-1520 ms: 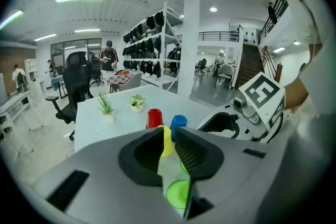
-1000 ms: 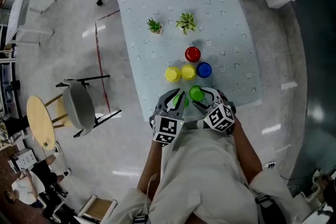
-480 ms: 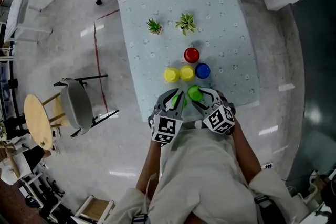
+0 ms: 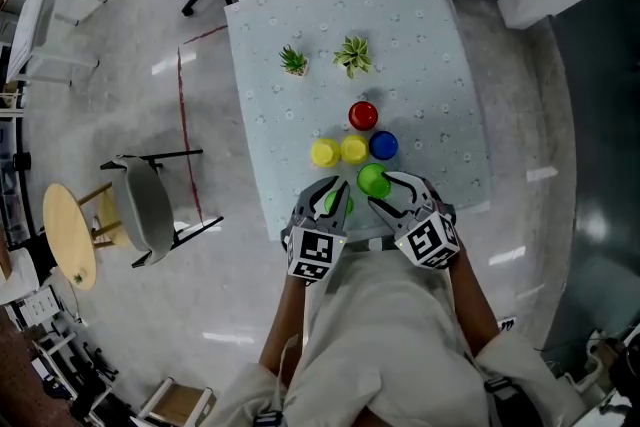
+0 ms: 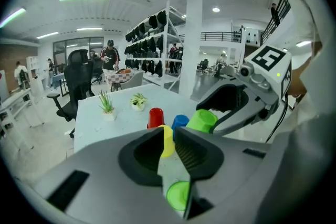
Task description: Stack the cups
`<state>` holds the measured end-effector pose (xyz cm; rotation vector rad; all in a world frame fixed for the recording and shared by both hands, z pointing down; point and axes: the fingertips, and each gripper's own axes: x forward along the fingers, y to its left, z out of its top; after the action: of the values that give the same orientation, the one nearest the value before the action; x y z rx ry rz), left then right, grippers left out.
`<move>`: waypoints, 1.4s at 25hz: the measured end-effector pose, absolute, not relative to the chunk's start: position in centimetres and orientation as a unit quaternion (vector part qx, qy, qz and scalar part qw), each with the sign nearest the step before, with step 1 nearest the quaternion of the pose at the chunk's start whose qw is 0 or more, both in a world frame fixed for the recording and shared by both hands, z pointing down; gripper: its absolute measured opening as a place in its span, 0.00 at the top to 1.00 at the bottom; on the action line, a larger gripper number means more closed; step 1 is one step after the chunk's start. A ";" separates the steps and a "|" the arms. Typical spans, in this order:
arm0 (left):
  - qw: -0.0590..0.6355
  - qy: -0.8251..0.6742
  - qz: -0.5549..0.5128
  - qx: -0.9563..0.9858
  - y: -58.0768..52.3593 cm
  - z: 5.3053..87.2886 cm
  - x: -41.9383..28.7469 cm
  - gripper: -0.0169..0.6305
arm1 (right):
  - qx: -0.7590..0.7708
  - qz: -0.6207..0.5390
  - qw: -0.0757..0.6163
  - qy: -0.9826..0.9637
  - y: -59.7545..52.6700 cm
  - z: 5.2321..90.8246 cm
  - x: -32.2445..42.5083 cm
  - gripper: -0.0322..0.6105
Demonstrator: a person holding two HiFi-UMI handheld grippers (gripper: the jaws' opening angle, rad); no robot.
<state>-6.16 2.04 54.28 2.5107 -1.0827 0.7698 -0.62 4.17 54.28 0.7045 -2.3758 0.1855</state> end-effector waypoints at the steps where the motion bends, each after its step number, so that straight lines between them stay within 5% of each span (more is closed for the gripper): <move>1: 0.150 -0.377 0.267 0.874 2.0 54.3 -6.1 0.86 | 0.270 0.069 0.320 -0.905 3.9 53.8 -0.5 0.61; 35: 0.167 -0.403 0.273 0.858 -0.6 55.0 -5.4 0.86 | 0.252 0.083 0.341 -0.902 -3.0 54.8 0.5 0.60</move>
<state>-5.45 -0.59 54.96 2.4411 -1.1465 0.7759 0.45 -3.05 54.76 0.6554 -2.3463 0.2150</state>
